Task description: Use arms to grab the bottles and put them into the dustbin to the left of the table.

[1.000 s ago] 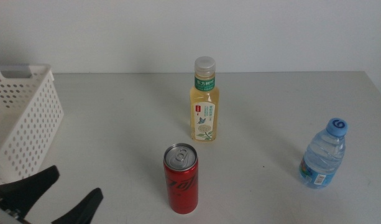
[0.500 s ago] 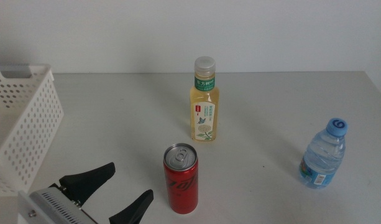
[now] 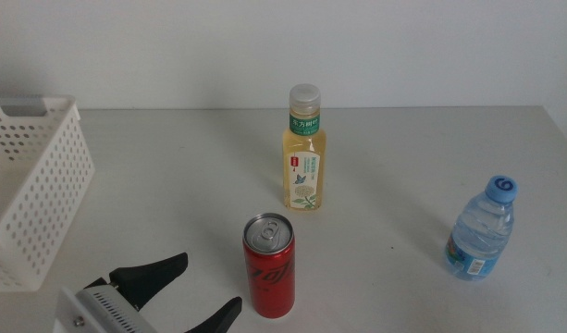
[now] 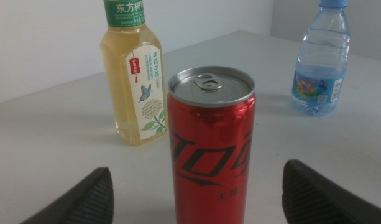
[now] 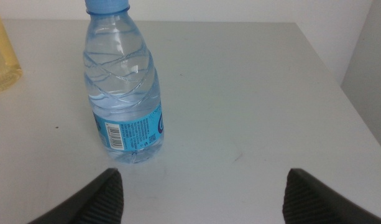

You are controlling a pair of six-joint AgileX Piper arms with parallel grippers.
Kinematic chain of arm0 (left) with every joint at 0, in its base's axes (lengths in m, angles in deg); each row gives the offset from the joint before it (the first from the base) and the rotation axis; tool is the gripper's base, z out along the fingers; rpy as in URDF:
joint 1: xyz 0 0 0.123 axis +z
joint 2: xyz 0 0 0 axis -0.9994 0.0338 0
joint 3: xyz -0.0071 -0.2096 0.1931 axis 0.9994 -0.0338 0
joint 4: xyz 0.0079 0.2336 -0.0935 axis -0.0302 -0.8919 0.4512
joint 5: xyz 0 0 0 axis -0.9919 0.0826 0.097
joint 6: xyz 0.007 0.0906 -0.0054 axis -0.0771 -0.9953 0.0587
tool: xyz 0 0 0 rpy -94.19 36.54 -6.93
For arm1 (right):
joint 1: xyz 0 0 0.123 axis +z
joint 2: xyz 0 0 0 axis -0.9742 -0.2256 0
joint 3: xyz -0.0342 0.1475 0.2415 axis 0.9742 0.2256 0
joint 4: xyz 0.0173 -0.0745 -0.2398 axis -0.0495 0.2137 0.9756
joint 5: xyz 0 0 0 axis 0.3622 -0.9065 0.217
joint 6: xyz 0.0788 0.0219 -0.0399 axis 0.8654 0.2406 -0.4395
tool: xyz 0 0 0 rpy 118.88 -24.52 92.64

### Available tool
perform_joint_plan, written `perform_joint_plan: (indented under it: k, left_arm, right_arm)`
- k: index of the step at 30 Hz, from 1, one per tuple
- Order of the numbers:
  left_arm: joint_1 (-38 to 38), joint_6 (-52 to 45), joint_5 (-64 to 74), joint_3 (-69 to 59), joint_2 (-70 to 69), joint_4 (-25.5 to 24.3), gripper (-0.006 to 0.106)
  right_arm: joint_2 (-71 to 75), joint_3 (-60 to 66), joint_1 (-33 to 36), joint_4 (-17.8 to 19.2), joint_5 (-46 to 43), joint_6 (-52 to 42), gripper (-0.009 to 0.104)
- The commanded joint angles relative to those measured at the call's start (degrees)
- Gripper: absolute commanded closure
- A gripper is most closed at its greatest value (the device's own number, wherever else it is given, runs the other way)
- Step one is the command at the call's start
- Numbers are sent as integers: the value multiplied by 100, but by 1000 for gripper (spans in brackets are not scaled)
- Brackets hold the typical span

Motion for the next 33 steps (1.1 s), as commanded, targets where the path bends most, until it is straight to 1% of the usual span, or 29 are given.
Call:
perform_joint_plan:
  k: [1, 5, 9, 12, 16, 20, 27, 33]
  left_arm:
    - [-49, 72, -890, -68, -63, -103, 8]
    - [-49, 102, -838, -58, -63, -239, 8]
    - [-49, 110, -713, 18, -63, -260, 8]
    - [-49, 157, -142, 327, -63, -260, 8]
    - [-49, 143, 272, 629, -63, -256, 8]
    - [-44, -13, 587, 872, -9, -121, 8]
    - [-31, 72, 509, 1254, 700, -124, 8]
    - [-31, 192, -43, 1570, 1460, -124, 8]
  right_arm:
    - [124, -55, 1, 28, -417, -33, 30]
    - [124, -55, 1, 28, -417, -33, 30]
    - [124, -55, 1, 28, -417, -33, 30]
    - [124, -55, 1, 28, -417, -33, 30]
    - [124, -55, 1, 28, -417, -33, 30]
    - [124, -55, 1, 28, -417, -33, 30]
    - [124, -55, 1, 28, -417, -33, 30]
    - [124, -55, 1, 28, -417, -33, 30]
